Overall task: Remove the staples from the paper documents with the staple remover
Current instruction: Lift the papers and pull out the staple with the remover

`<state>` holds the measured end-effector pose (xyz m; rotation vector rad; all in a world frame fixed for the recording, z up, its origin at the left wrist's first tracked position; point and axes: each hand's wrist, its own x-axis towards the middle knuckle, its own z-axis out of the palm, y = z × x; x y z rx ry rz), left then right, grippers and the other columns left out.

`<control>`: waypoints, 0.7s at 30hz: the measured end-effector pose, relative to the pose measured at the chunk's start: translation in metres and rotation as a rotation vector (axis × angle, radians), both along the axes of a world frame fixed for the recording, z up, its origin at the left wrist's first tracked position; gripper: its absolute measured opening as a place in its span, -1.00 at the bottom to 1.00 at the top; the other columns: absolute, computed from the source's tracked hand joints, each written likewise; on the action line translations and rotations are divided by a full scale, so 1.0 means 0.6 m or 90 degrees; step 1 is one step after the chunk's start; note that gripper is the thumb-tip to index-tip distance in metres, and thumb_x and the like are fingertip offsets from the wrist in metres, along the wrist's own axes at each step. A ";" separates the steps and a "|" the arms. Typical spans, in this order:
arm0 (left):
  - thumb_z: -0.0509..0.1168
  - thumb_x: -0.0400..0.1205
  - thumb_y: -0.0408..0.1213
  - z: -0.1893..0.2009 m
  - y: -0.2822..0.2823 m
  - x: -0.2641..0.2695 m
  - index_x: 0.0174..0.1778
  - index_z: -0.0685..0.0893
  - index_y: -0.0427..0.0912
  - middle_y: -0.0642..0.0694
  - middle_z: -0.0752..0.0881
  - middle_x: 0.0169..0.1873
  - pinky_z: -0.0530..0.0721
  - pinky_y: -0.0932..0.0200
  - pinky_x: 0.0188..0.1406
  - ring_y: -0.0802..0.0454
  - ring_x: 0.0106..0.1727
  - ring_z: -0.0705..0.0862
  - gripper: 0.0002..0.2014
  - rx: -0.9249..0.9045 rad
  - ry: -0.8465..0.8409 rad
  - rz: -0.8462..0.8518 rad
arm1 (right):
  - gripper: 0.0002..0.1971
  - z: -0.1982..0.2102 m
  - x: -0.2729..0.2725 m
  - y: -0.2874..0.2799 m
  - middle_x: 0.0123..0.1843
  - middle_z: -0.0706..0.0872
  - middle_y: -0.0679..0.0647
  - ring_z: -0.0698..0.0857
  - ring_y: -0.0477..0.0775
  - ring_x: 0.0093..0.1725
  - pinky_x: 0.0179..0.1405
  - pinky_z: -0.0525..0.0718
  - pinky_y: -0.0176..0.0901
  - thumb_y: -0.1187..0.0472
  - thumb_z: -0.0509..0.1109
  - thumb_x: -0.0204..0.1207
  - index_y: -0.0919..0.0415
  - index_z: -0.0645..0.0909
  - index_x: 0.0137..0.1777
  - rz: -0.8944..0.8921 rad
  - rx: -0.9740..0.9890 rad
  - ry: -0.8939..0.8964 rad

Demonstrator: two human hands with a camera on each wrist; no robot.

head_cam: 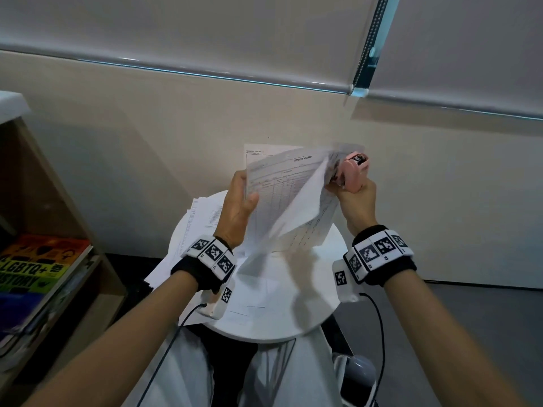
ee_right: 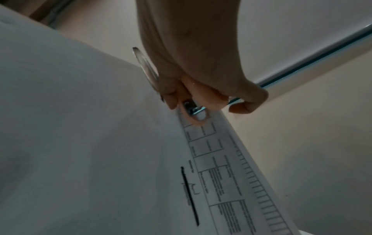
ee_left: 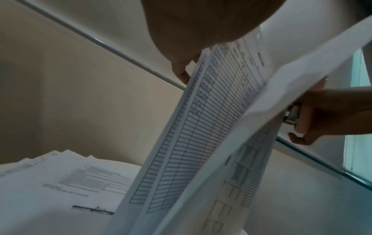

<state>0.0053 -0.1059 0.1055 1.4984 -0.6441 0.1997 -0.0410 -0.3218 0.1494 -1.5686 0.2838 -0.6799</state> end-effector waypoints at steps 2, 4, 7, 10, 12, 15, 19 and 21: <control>0.17 0.36 0.50 -0.005 0.004 -0.016 0.38 0.32 -0.14 -0.08 0.48 0.29 0.55 0.10 0.31 0.02 0.33 0.51 -0.11 0.020 -0.040 -0.018 | -0.59 -0.004 0.005 0.003 -0.04 0.74 0.15 0.72 0.05 -0.10 -0.14 0.74 -0.23 0.54 0.54 0.31 0.44 0.64 0.18 -0.015 -0.008 0.010; 0.35 0.34 0.35 -0.009 0.004 -0.024 0.47 0.22 -0.13 -0.09 0.36 0.38 0.49 0.21 0.41 0.02 0.44 0.42 -0.08 0.072 -0.070 -0.041 | -0.58 -0.004 0.007 0.006 -0.02 0.73 0.17 0.71 0.08 -0.08 -0.11 0.73 -0.16 0.53 0.54 0.31 0.44 0.63 0.19 -0.018 -0.024 0.018; 0.54 0.39 -0.08 -0.003 -0.006 -0.022 0.49 0.13 -0.08 0.06 0.32 0.38 0.50 0.45 0.28 0.26 0.37 0.44 -0.12 0.152 -0.088 0.001 | -0.61 0.004 0.002 0.009 -0.04 0.73 0.18 0.70 0.05 -0.09 -0.08 0.72 -0.14 0.56 0.51 0.34 0.44 0.65 0.19 0.006 -0.029 0.021; 0.34 0.60 -0.38 0.011 -0.018 0.001 0.48 0.15 -0.26 0.12 0.46 0.23 0.54 0.50 0.11 0.52 0.17 0.52 -0.38 0.033 -0.060 0.117 | -0.59 0.012 -0.011 0.009 0.04 0.75 0.06 0.72 -0.21 -0.06 0.05 0.75 -0.22 0.61 0.47 0.36 0.33 0.69 0.19 0.068 -0.023 -0.010; 0.24 0.66 -0.47 0.027 -0.019 0.018 0.48 0.15 -0.34 0.17 0.54 0.13 0.54 0.57 0.06 0.56 0.07 0.59 -0.47 -0.026 -0.033 0.165 | -0.59 0.016 -0.018 0.005 0.07 0.73 -0.06 0.71 -0.36 -0.02 -0.01 0.72 -0.35 0.62 0.45 0.37 0.32 0.68 0.20 0.093 -0.023 -0.041; 0.17 0.69 -0.46 0.044 -0.021 0.028 0.46 0.18 -0.36 0.07 0.54 0.13 0.51 0.62 0.02 0.57 0.04 0.59 -0.55 -0.032 -0.037 0.178 | -0.66 0.021 -0.027 -0.003 0.09 0.72 -0.02 0.69 -0.15 0.10 -0.07 0.69 -0.39 0.61 0.45 0.39 0.30 0.68 0.11 0.125 -0.012 -0.081; 0.14 0.70 -0.47 0.027 -0.030 0.028 0.42 0.18 -0.35 -0.02 0.48 0.19 0.46 0.66 0.04 0.40 0.12 0.56 -0.60 -0.019 0.041 0.126 | -0.71 0.015 -0.039 -0.009 -0.02 0.69 0.07 0.64 0.07 -0.01 -0.19 0.68 -0.40 0.59 0.46 0.38 0.17 0.65 -0.12 0.153 -0.025 -0.062; 0.06 0.74 -0.43 0.016 -0.035 0.027 0.32 0.26 -0.38 -0.09 0.52 0.12 0.44 0.71 -0.09 0.29 0.04 0.57 -0.74 0.010 0.092 0.108 | -0.73 0.009 -0.040 -0.007 -0.05 0.68 0.09 0.65 0.05 -0.06 -0.27 0.66 -0.43 0.61 0.46 0.37 0.22 0.64 -0.14 0.156 -0.025 -0.032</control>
